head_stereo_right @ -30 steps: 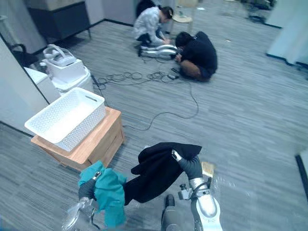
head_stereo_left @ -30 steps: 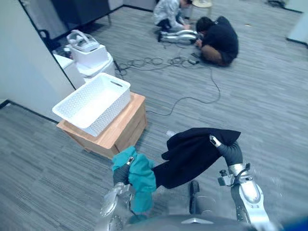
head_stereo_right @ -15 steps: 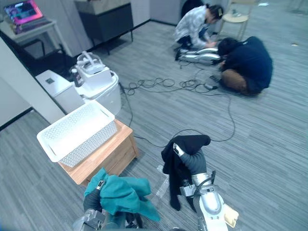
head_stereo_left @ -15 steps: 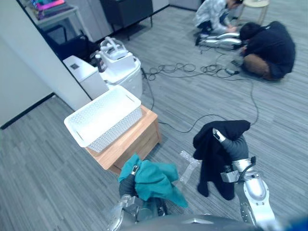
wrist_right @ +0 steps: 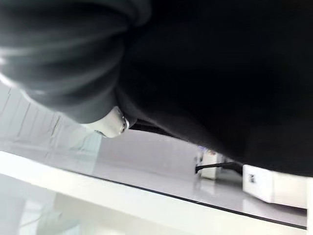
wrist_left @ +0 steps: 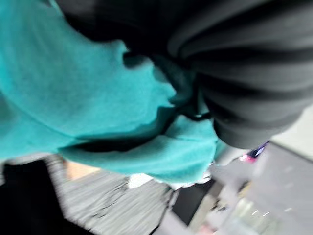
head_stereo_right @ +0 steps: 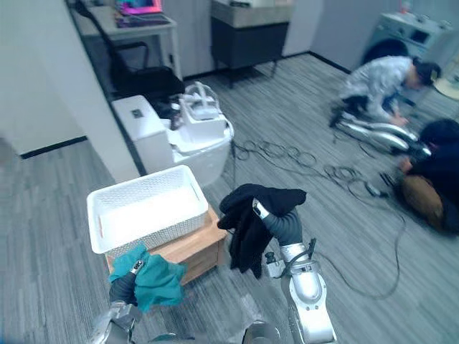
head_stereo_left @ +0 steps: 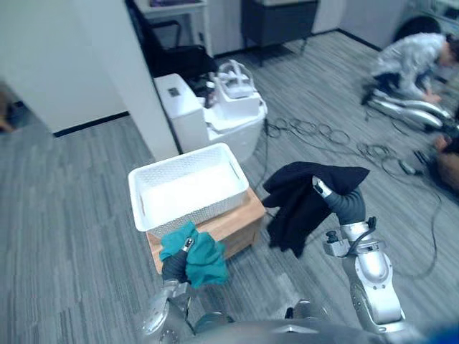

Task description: Tidy the bed and pick cloth on bed and put in laundry

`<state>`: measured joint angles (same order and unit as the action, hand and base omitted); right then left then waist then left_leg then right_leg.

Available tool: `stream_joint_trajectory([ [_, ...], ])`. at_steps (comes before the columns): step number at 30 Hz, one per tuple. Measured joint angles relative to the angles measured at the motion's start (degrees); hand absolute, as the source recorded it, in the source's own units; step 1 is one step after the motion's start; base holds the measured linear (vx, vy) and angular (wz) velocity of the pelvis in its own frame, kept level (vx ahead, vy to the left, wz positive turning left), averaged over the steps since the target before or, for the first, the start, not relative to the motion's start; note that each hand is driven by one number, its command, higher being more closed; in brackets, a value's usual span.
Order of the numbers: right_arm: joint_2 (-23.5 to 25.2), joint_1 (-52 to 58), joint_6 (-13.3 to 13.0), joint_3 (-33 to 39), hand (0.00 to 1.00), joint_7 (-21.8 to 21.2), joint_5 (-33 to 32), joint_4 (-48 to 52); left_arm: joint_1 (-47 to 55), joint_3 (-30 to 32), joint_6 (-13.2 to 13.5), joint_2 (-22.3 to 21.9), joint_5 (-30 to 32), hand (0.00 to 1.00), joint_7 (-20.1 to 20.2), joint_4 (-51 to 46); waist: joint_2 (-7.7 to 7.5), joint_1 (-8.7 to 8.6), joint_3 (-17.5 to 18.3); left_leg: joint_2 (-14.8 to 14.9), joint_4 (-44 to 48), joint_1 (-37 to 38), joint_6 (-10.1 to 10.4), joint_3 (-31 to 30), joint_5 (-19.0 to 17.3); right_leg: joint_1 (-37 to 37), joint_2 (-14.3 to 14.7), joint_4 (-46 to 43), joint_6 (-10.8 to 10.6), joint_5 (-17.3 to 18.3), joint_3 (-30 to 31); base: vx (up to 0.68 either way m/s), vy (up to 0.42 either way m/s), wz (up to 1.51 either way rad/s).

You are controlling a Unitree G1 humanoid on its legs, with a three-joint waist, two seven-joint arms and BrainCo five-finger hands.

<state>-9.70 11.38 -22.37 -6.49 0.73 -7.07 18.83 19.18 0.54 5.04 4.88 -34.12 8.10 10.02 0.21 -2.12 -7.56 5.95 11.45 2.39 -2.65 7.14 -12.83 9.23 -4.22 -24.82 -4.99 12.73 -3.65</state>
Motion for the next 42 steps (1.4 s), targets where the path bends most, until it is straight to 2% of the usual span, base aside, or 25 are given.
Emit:
stream_joint_trajectory([
  [1,0.0,0.0,0.0,1.6,1.00,1.2,0.1,2.6,-0.6,-0.1,-1.4,1.4,0.3,1.00,1.0,-0.6,-2.35,-0.38,0.1,-1.5,0.0,-0.7,1.5,-3.7,-0.6,-0.4,-0.2,9.7,-2.0,-2.1,6.1,0.22,-0.370,1.90],
  [2,0.4,0.1,-0.1,3.5,1.00,2.3,0.2,5.1,-0.4,-0.2,-2.5,2.9,1.5,1.00,2.3,-1.9,-5.99,-0.55,0.4,-3.1,0.8,-1.3,3.0,-5.6,-1.1,-0.8,-1.8,13.5,-4.4,-3.7,9.6,0.26,-0.405,1.97],
  [3,0.1,0.1,-0.3,5.3,1.00,2.3,0.1,5.8,0.0,-0.5,-3.4,2.8,2.1,1.00,2.8,-1.7,-6.67,-0.52,0.6,-2.5,1.2,-1.3,3.9,-6.3,-1.1,-0.9,-1.6,12.0,-3.7,-5.5,9.5,0.38,-0.469,1.56],
  [5,-2.6,-0.7,-0.8,9.6,1.00,2.1,-0.2,7.5,3.5,-3.4,-3.7,-0.1,4.2,1.00,4.0,-1.8,-2.78,0.29,1.0,1.4,0.6,-1.5,6.9,-4.8,0.1,-3.3,0.3,13.7,-0.1,-6.1,5.1,0.34,-0.313,1.06],
  [7,-3.6,-2.8,-0.7,10.6,1.00,2.4,0.1,7.4,4.9,-5.2,-3.7,-1.3,4.4,1.00,5.4,-1.8,-0.43,0.03,1.4,2.8,-0.2,-1.4,8.3,-2.6,1.7,-5.9,0.2,14.9,1.2,-7.0,0.7,0.25,-0.112,0.92],
  [9,-6.5,-7.5,0.4,10.7,1.00,2.6,2.2,7.6,3.9,-5.6,-3.9,-2.1,4.3,1.00,7.0,-2.1,0.09,-0.06,1.7,3.6,-0.3,-1.3,7.9,3.3,3.5,-9.4,-0.5,16.2,1.2,-7.0,-3.3,0.27,-0.089,1.22],
  [11,-10.5,-15.3,4.2,10.3,1.00,2.2,3.4,7.7,2.1,-5.5,-5.4,-2.1,4.3,1.00,9.4,-2.2,0.41,0.24,2.1,3.9,-1.0,-0.7,7.2,7.2,4.0,-12.0,-0.7,16.8,1.2,-7.0,-5.7,0.22,-0.014,1.04],
  [13,-14.4,-27.6,9.8,9.8,1.00,1.3,3.2,6.1,1.6,-5.5,-6.4,-2.1,4.4,1.00,11.5,-2.7,0.22,2.30,3.2,3.4,-4.2,0.9,7.3,7.5,5.1,-12.4,-0.8,17.0,1.2,-7.0,-5.6,0.12,0.051,0.40],
  [14,-14.9,-30.7,11.4,9.5,1.00,1.0,3.2,5.1,1.6,-5.3,-6.7,-2.0,4.4,1.00,12.0,-2.7,0.16,2.70,3.3,3.0,-4.5,1.1,7.3,7.5,5.2,-12.7,-0.9,17.1,1.2,-7.0,-5.6,0.10,0.058,0.22],
  [16,-16.9,-41.9,16.8,7.2,1.00,-0.5,2.8,-2.0,2.5,-5.0,-7.2,-1.8,4.5,1.00,13.2,-2.7,-0.21,3.18,3.8,2.2,-5.6,2.4,6.9,6.9,5.6,-14.8,-1.7,18.0,1.2,-7.0,-5.7,0.07,0.067,0.34],
  [17,-18.6,-47.5,20.9,5.3,1.00,-0.8,2.1,-7.1,3.1,-5.1,-7.3,-1.7,4.8,1.00,14.5,-2.6,-0.38,3.58,4.7,1.6,-6.8,2.9,6.7,6.4,6.3,-15.6,-2.1,18.3,1.0,-7.1,-5.8,0.06,0.056,0.43],
  [19,-20.7,-52.3,25.3,3.6,1.00,-0.8,1.7,-12.3,2.8,-5.1,-7.3,-1.4,6.0,1.00,15.5,-2.6,-0.99,4.85,5.6,0.9,-8.3,3.5,6.4,6.4,7.4,-16.0,-2.6,18.2,0.8,-7.2,-5.9,0.08,0.059,0.40],
  [23,-22.9,-59.1,31.1,1.4,1.00,-0.5,1.4,-19.0,2.9,-5.0,-7.3,-0.9,6.6,1.00,16.1,-2.5,-1.28,6.35,5.8,0.5,-9.2,3.6,6.2,6.2,7.8,-16.7,-2.9,17.7,0.6,-7.4,-6.4,0.06,0.042,0.32],
  [27,-24.0,-61.2,33.5,0.7,1.00,-0.6,0.9,-21.6,3.4,-5.0,-7.8,-0.7,6.8,1.00,16.4,-2.5,-1.10,6.34,5.7,0.6,-9.3,4.1,5.2,6.4,8.5,-16.0,-2.7,13.6,0.6,-7.4,-6.5,0.05,0.014,0.25],
  [28,-24.9,-61.5,34.1,0.1,1.00,-0.7,0.9,-22.5,3.3,-5.0,-8.2,-1.2,6.8,1.00,16.5,-2.3,-0.05,6.21,5.4,2.0,-9.3,4.7,4.8,6.2,8.9,-12.9,-1.9,8.2,1.1,-5.0,-6.2,0.06,-0.036,0.12],
  [29,-25.0,-61.7,34.7,-0.6,1.00,-0.8,0.9,-22.9,3.0,-4.9,-8.3,-1.0,6.9,1.00,16.5,-1.7,-0.08,6.16,6.0,2.7,-9.3,4.7,4.8,6.3,8.9,-13.4,0.1,18.7,0.8,-4.0,-5.5,0.04,-0.034,0.01],
  [30,-25.0,-61.9,34.9,-1.1,1.00,-0.8,0.9,-22.8,3.0,-4.8,-8.3,-0.8,7.3,1.00,16.5,-1.5,-0.59,6.43,6.2,2.4,-9.3,4.6,4.8,6.5,8.9,-13.8,0.3,23.5,1.1,-6.1,-5.4,0.07,-0.113,-0.01],
  [31,-24.9,-62.7,35.4,-2.0,1.00,-1.2,0.9,-22.6,2.7,-5.1,-8.6,-0.1,8.5,1.00,16.5,-0.9,-2.42,6.37,5.8,0.8,-9.1,4.7,5.3,6.6,8.5,-13.7,-1.1,27.7,1.4,-13.4,-6.4,0.04,-0.087,0.02],
  [34,-24.9,-62.7,37.9,-2.2,1.00,-1.5,1.0,-22.7,2.6,-5.0,-9.8,-2.5,9.0,1.00,16.6,0.5,-0.52,6.26,6.1,1.9,-9.4,4.9,6.0,7.6,8.1,-14.5,-0.2,28.6,1.3,-13.5,-7.1,0.06,-0.086,0.04],
  [36,-24.9,-62.7,39.0,-2.2,1.00,-1.4,1.0,-23.0,3.0,-5.0,-10.5,-3.1,9.0,1.00,16.6,0.4,-0.08,6.26,6.1,2.2,-9.7,5.3,6.4,8.2,8.3,-15.1,0.1,28.6,1.3,-13.5,-8.0,-0.01,-0.027,0.16],
  [39,-23.9,-62.7,39.1,-2.2,1.00,-0.5,0.9,-23.1,3.9,-5.0,-10.7,-3.2,10.3,1.00,16.6,-0.9,-0.08,6.52,6.1,2.1,-11.2,6.3,6.9,8.4,8.7,-15.6,0.1,28.9,1.2,-13.5,-8.9,-0.03,0.002,0.17],
  [42,-19.7,-61.3,38.8,-2.2,1.00,-0.4,1.2,-23.1,5.2,-5.0,-11.2,-3.0,10.9,1.00,16.7,-2.2,-0.27,6.90,6.2,1.8,-12.3,6.5,6.9,9.4,8.7,-15.8,-0.1,29.8,0.9,-14.0,-9.0,-0.09,0.024,0.01],
])
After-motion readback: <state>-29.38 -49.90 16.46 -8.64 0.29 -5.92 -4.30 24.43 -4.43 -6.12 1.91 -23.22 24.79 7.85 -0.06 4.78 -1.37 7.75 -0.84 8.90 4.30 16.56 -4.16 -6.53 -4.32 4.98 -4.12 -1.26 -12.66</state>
